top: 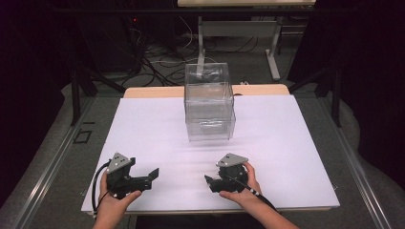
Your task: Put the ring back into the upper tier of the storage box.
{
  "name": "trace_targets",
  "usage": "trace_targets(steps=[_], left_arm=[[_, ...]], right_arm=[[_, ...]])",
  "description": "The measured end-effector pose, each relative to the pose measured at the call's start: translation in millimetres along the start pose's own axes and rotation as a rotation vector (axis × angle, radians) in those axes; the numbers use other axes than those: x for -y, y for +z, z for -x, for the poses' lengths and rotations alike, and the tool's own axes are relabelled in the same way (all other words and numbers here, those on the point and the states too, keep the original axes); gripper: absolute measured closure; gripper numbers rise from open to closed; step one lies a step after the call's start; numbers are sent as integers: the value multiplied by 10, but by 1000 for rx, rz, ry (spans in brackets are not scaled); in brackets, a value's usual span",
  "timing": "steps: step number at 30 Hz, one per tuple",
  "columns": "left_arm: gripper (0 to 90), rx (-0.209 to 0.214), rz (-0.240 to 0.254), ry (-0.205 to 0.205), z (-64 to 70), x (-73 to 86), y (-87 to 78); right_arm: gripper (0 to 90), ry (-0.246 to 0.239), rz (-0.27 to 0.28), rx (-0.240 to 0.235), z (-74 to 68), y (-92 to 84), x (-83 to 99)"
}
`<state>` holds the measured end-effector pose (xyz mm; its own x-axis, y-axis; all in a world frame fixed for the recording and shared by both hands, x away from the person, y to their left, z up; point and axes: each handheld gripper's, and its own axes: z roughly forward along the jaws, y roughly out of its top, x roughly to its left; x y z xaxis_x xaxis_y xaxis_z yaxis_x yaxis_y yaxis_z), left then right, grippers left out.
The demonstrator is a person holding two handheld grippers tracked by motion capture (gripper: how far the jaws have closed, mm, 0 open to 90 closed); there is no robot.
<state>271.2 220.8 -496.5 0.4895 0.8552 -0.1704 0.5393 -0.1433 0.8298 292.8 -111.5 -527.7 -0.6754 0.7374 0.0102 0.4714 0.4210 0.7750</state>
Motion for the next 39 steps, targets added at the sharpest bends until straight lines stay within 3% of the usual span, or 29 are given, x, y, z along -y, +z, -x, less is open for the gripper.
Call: trace_targets(steps=[6, 10, 18, 27, 34, 35, 39], left_arm=[[16, 1, -4, 0, -1, 0, 2], [16, 1, -5, 0, -2, 0, 3], [17, 1, -6, 0, -5, 1, 4], [17, 1, -8, 0, -7, 2, 4], [17, 1, -11, 0, -12, 3, 4], [17, 1, -11, 0, -12, 3, 4], [17, 2, -11, 0, -14, 3, 6]], right_arm=[[296, 22, -39, 11, -44, 37, 50], [327, 4, -50, 8, -47, 73, 79], [402, 14, -83, 2, -94, 136, 127], [489, 8, -73, -3, -127, 191, 149], [541, -27, -80, -7, -117, 227, 177], [556, -9, -88, -7, -130, 233, 189], [586, -20, -97, -11, -135, 249, 203]])
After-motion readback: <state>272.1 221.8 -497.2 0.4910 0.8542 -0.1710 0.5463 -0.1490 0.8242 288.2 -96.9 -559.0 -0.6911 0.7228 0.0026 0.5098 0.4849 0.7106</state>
